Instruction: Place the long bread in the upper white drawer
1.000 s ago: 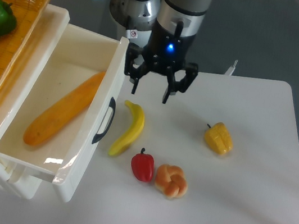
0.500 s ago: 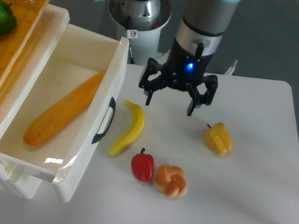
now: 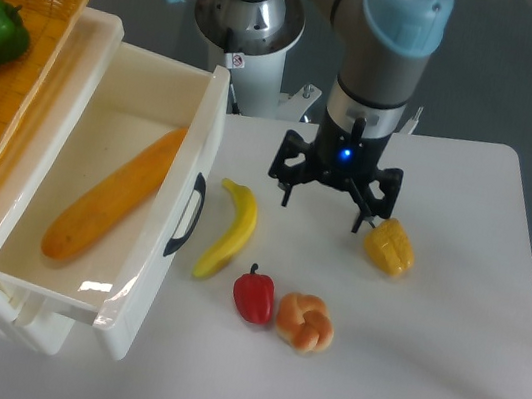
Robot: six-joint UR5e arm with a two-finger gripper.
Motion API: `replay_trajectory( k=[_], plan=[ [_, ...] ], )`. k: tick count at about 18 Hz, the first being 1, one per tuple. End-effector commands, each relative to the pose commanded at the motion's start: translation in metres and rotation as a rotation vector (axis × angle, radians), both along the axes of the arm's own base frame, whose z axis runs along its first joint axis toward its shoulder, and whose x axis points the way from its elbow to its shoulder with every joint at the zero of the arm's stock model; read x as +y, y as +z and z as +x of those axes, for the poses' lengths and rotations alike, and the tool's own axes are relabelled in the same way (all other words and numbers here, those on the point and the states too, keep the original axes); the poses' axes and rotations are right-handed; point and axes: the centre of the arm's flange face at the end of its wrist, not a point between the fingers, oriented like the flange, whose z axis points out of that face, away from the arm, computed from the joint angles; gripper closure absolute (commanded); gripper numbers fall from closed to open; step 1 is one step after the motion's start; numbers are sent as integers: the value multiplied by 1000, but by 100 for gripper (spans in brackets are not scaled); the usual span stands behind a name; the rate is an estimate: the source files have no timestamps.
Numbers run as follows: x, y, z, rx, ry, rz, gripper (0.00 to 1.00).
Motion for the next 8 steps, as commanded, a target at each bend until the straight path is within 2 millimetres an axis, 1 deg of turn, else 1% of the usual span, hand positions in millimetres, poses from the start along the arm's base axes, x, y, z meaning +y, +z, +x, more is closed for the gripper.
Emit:
replay_trajectory(
  k=[4, 7, 8],
  plan=[
    [1, -23, -11, -2, -13, -48, 0],
    [0, -27, -12, 16, -10, -47, 0],
    [-2, -25, -13, 18, -7, -46, 0]
  ],
)
